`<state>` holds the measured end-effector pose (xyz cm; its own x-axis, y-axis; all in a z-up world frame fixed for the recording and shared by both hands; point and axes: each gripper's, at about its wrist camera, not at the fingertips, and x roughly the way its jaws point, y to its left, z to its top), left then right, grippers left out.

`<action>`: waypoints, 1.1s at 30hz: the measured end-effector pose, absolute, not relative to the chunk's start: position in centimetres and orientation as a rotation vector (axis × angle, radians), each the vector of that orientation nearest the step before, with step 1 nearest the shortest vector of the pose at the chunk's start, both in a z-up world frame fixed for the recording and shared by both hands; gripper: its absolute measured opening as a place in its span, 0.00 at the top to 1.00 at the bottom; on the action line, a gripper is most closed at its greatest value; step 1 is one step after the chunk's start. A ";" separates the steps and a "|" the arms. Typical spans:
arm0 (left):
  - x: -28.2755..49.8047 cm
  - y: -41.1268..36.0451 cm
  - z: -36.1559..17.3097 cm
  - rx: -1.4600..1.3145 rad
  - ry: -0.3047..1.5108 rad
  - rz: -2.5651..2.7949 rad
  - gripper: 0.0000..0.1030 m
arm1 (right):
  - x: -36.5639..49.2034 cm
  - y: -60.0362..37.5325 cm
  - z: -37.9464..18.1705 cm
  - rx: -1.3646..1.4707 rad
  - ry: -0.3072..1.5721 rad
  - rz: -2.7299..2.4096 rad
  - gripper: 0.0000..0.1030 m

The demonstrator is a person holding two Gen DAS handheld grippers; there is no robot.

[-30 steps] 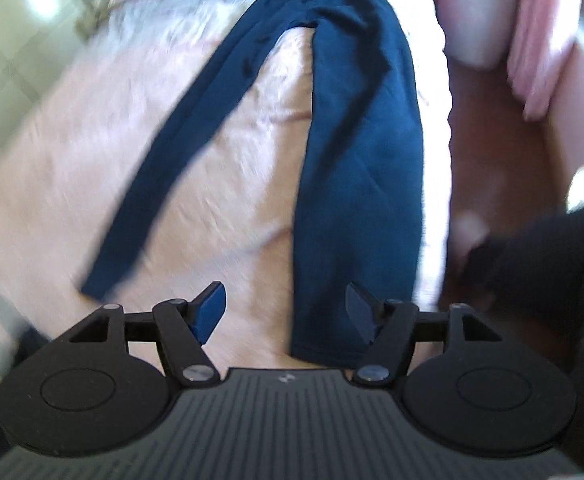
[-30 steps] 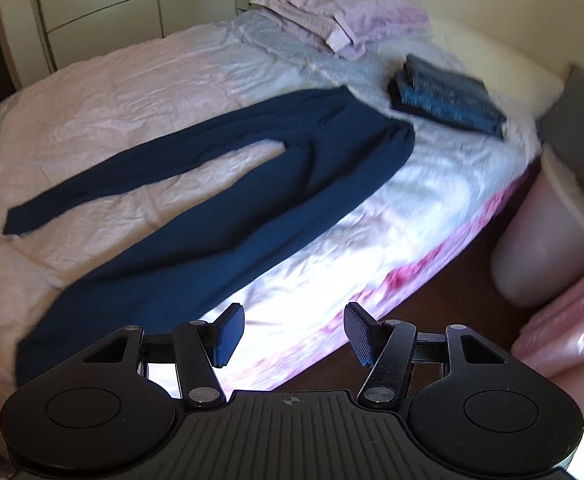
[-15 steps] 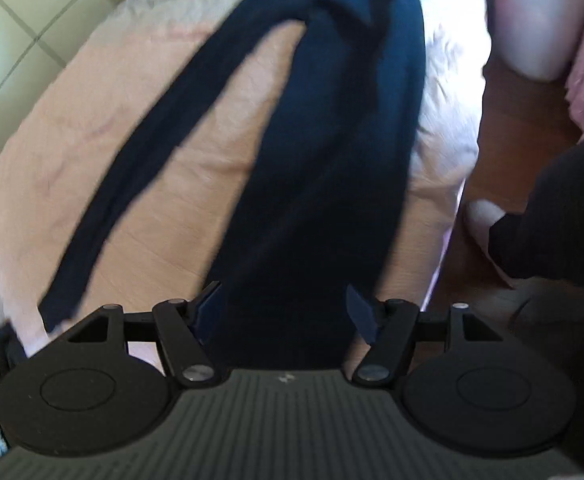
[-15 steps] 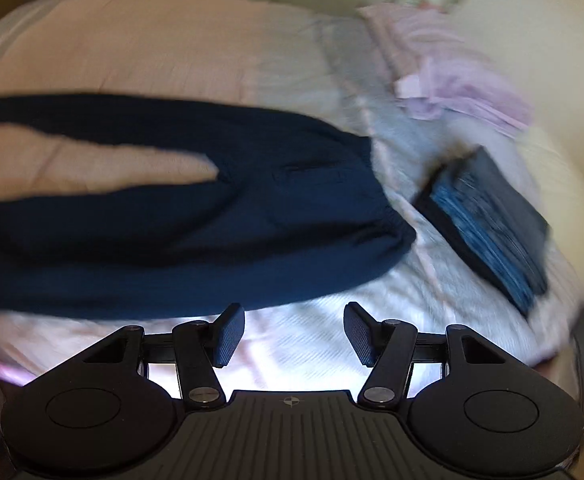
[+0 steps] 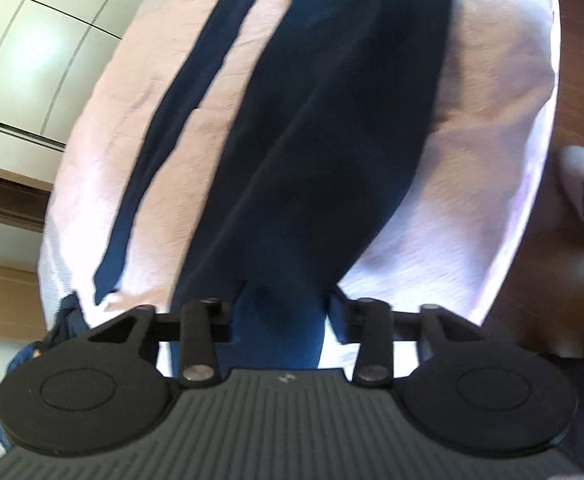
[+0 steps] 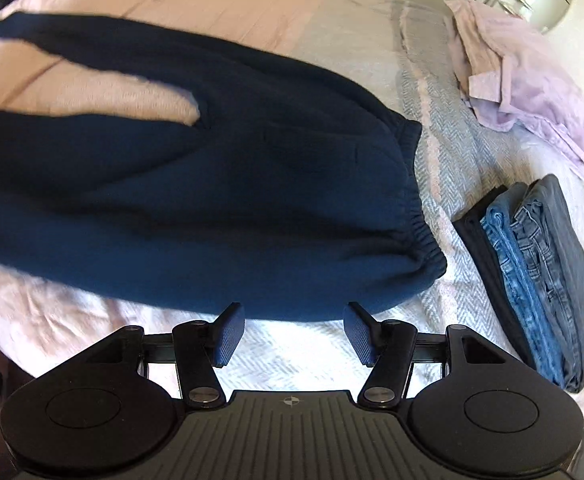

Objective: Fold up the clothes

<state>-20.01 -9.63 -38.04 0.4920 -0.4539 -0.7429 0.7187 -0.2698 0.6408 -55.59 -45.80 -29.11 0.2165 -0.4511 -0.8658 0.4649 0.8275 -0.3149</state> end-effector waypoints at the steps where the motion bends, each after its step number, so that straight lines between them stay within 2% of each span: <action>1: -19.3 -9.6 -37.7 1.442 0.254 -1.154 0.90 | -55.7 -45.8 -29.3 -0.010 1.203 -0.623 0.43; 8: -16.7 -12.0 -33.6 1.311 0.364 -1.168 0.93 | -57.5 -46.6 -33.7 -0.312 1.237 -0.488 0.43; 14: -17.2 -13.3 -32.6 1.347 0.397 -1.132 0.93 | -59.5 -47.2 -38.6 -0.571 1.190 -0.331 0.43; 20: -18.3 -13.9 -32.3 1.387 0.396 -1.068 0.93 | -60.7 -48.7 -40.6 -0.708 1.022 -0.307 0.44; 23: -18.4 -14.3 -31.8 1.394 0.395 -1.039 0.93 | -60.9 -50.3 -40.5 -0.737 1.005 -0.337 0.57; 25: -18.2 -14.6 -31.5 1.399 0.396 -1.034 0.93 | -61.0 -51.4 -40.8 -0.759 1.026 -0.342 0.61; 26: -18.1 -14.8 -31.2 1.400 0.395 -1.033 0.93 | -61.1 -51.8 -40.7 -0.761 1.037 -0.338 0.72; 27: -18.1 -14.9 -30.8 1.393 0.394 -1.028 0.93 | -61.1 -52.2 -40.6 -0.763 1.048 -0.335 0.90; 33: -18.0 -15.1 -26.9 1.363 0.374 -1.008 0.93 | -60.8 -53.4 -36.0 -0.693 1.078 -0.314 0.95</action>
<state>-18.02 -15.05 -26.89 0.5533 -0.3762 -0.7432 0.7697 -0.1103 0.6288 -60.81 -53.40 -35.98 0.4559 -0.5529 -0.6974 -0.0920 0.7501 -0.6549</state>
